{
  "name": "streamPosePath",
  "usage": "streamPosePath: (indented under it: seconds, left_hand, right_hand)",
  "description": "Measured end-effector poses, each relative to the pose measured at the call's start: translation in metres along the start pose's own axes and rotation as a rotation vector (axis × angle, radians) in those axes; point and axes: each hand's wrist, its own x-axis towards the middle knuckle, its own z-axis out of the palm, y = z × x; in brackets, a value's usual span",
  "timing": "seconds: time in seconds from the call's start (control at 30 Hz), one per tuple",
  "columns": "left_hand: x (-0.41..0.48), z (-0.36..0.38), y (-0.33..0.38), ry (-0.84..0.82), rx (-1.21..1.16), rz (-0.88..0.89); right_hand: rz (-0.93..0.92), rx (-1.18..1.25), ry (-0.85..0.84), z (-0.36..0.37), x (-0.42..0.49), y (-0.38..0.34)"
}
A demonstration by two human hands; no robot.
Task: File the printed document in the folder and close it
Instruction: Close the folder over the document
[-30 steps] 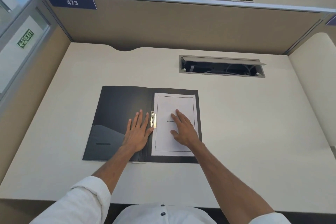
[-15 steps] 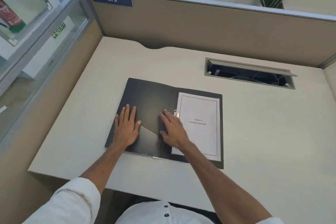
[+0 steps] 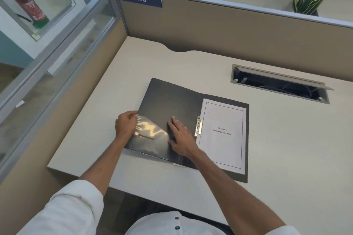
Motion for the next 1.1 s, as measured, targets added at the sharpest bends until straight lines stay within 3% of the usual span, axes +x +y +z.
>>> streamPosePath:
  seconds: [0.1,0.33,0.43,0.53,0.67,0.9,1.1]
  left_hand:
    - [0.011,-0.017,0.009,-0.130,-0.342,-0.099]
    - [0.004,-0.019,0.021,-0.380,-0.580,-0.054]
    - [-0.019,-0.002,0.033,-0.488,-0.652,-0.002]
    - [-0.046,0.022,0.053,-0.512,-0.556,0.168]
    - [-0.077,0.066,0.075,-0.616,-0.411,0.390]
    - [-0.121,0.135,0.077,-0.672,0.087,0.797]
    - [-0.137,0.175,0.078,-0.698,0.410,0.875]
  right_hand:
    - [0.010,0.128,0.035,-0.003,-0.003,0.000]
    - [0.004,0.312,0.111,-0.005,-0.018,0.002]
    - [0.003,0.374,0.262,-0.012,-0.027,0.007]
    - [0.052,0.479,0.461,-0.026,-0.038,0.012]
    - [0.114,0.784,0.586,-0.053,-0.054,0.028]
    - [0.286,1.034,0.627,-0.094,-0.101,0.088]
    - [0.471,1.025,0.653,-0.098,-0.137,0.148]
